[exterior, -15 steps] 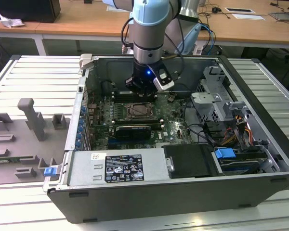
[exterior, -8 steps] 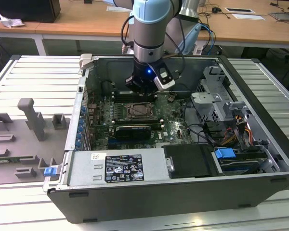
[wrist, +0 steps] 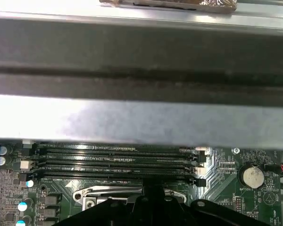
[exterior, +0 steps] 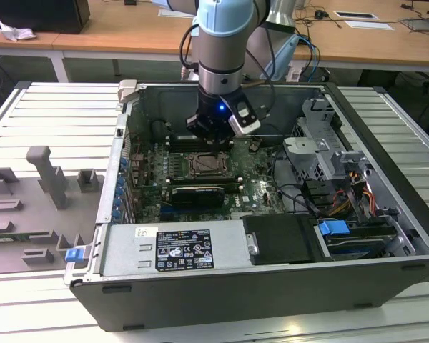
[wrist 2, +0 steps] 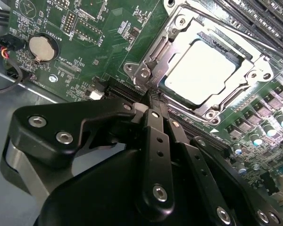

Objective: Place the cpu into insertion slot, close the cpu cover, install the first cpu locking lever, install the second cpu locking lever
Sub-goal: 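Install the second cpu locking lever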

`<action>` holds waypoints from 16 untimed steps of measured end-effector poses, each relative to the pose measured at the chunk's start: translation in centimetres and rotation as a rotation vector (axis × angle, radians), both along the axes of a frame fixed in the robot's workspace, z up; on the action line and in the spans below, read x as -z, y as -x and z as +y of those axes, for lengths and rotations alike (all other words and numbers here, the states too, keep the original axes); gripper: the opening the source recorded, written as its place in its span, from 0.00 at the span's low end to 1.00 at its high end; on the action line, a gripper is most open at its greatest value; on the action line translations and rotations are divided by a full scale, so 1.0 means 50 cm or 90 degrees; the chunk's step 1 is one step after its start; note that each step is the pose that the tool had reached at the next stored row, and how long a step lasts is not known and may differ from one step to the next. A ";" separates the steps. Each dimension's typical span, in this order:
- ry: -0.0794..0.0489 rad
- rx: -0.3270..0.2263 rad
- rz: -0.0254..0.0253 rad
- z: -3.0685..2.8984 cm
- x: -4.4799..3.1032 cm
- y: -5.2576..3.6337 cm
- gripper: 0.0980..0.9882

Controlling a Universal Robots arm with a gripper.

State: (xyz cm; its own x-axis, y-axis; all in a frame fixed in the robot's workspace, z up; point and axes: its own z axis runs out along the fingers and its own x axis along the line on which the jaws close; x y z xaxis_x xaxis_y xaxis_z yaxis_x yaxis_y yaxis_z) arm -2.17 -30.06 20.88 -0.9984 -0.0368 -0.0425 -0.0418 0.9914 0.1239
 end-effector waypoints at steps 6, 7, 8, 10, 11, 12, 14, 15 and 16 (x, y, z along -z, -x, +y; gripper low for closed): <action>0.000 0.000 0.0000 -0.009 0.000 0.000 0.01; 0.000 0.000 -0.0001 -0.009 0.000 0.000 0.01; 0.000 -0.001 -0.0001 -0.009 0.000 0.000 0.01; 0.000 -0.002 0.0001 -0.010 -0.001 0.000 0.01; 0.000 -0.002 0.0000 -0.009 -0.018 0.000 0.01; 0.000 -0.002 0.0000 -0.009 -0.031 0.001 0.01; 0.000 -0.002 -0.0003 -0.011 -0.034 0.002 0.01; 0.000 -0.002 -0.0003 -0.015 -0.034 0.002 0.01; -0.001 -0.001 -0.0003 -0.022 -0.034 0.002 0.01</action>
State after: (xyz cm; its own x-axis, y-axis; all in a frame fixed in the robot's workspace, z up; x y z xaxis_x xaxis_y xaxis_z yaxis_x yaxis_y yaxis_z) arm -2.26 -31.15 22.57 -0.9983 -0.0390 -0.0429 -0.0441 0.9912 0.1248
